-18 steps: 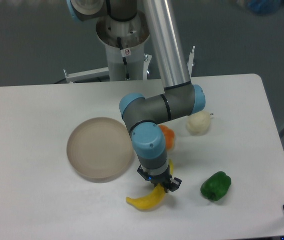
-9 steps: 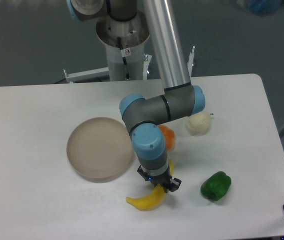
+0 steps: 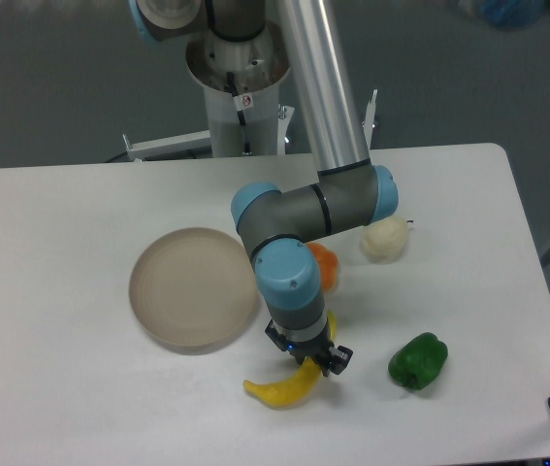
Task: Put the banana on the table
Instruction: 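Open the gripper, release the banana, and raise the gripper away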
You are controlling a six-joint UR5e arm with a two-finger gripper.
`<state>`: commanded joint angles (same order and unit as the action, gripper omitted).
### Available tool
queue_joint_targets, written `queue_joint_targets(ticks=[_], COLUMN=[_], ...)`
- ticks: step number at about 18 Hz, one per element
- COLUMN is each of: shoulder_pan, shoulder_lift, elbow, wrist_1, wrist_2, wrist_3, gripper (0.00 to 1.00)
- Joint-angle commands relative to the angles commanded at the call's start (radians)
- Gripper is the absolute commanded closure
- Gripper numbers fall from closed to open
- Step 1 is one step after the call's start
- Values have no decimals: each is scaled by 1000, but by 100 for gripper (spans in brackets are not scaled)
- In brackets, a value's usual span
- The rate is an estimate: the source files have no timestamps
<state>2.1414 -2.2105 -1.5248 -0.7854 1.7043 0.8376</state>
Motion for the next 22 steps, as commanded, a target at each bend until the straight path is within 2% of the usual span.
queue_joint_targets(ticks=[3, 9, 15, 17, 19, 22], shoulder_pan=[5, 37, 115, 156, 205, 256], shoulder_lift=[21, 45, 28, 34, 37, 46], elbow=[3, 37, 172, 184, 187, 187], wrist_1=[-2, -3, -2, 2, -2, 0], wrist_2=[-2, -2, -8, -17, -17, -44], wrist_3=[-5, -17, -2, 72, 232, 325], gripper=[0, 0, 0, 0, 0, 0])
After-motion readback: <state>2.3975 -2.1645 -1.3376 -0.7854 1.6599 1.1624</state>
